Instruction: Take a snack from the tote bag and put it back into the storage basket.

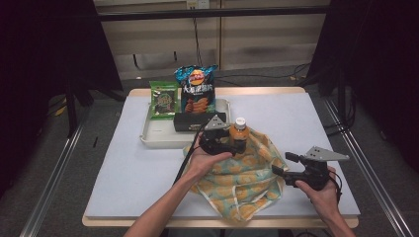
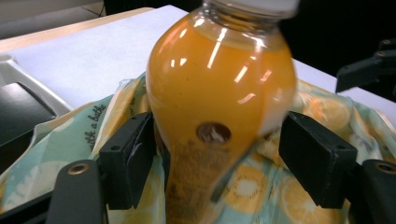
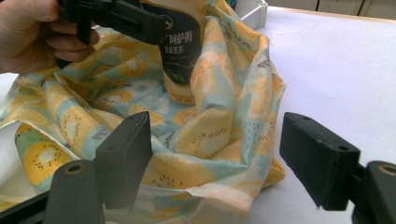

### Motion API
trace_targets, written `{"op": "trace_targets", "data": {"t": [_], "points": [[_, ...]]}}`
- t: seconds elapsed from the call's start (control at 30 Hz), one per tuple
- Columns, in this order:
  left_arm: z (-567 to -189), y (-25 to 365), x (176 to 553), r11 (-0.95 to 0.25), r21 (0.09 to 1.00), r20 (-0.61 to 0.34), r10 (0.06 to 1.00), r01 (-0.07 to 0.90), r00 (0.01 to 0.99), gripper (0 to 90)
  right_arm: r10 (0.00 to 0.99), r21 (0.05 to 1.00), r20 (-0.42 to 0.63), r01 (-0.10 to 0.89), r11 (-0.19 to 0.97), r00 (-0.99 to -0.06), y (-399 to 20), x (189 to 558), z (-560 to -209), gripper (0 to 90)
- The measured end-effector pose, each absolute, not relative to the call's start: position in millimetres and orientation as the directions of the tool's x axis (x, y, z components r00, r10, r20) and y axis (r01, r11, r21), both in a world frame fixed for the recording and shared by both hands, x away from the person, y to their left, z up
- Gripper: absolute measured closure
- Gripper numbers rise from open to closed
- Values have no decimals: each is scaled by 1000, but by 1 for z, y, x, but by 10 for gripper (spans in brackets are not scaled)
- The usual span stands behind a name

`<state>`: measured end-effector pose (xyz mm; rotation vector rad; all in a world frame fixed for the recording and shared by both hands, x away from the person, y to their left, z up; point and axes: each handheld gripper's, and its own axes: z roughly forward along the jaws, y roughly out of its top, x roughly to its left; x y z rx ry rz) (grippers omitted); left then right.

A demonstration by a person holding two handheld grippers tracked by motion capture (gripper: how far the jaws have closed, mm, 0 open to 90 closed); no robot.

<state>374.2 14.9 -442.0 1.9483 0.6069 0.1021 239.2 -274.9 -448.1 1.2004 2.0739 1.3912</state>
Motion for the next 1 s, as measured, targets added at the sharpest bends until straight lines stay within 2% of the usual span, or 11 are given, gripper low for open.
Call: {"op": "trace_targets", "data": {"t": [0.3,0.4,0.47,0.53,0.73,1.0], "points": [[-446,-1,380,-306,880,-202,453,364,868,210,807,883,150,445,150,-571,-275,239,-448,254],[-446,-3,383,-305,879,-202,459,367,865,227,808,884,149,443,150,-570,-274,239,-448,253],[-446,-4,384,-314,879,-191,455,358,870,282,807,883,150,444,150,-571,-274,239,-448,253],[-444,-5,382,-329,876,-174,464,352,868,296,807,883,150,444,149,-571,-274,239,-448,252],[-441,-5,379,-371,865,-167,422,338,891,309,808,881,143,445,159,-572,-273,243,-447,247],[-430,3,369,-363,879,-169,367,308,915,312,811,888,150,437,140,-565,-273,248,-442,234]]}}
